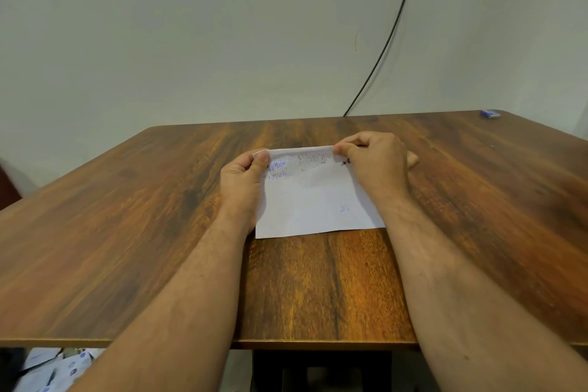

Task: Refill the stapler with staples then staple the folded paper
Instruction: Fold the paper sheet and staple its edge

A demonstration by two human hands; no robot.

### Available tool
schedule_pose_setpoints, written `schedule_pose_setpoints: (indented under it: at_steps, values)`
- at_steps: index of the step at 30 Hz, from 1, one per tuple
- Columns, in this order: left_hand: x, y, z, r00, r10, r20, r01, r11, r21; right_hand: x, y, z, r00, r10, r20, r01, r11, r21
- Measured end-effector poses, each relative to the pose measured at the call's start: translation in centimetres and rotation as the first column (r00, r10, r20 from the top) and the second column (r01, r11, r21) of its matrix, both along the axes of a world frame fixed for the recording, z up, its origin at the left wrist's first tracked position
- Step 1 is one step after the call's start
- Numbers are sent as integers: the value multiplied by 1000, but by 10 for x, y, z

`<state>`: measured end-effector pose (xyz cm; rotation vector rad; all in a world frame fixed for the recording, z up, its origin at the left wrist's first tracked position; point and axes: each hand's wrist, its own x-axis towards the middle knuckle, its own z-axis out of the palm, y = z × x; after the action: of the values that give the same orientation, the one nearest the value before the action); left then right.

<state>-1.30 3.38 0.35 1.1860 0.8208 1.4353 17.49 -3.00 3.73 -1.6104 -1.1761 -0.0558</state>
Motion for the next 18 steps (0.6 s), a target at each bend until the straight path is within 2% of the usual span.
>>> schedule_pose_setpoints:
  at_steps: [1,3,5,9,18]
  values:
    - [0,0,0,1000,5,10,-5,1000,-1,-2,-1,1,997,41,-60,-41,999,4]
    - [-1,0,1,999,24,37,-24,1000,-8,-1,-3,3,944,190,-269,-165,980,112]
    - [0,1,2,997,35,68,-34,999,-14,4,-5,5,876,249,-412,-174,962,209]
    - [0,-1,3,998,15,65,-14,1000,-22,14,-5,4,824,260,-504,-166,960,223]
    - [-1,-1,4,995,22,94,-17,998,-58,19,-7,1,756,313,-575,-340,938,64]
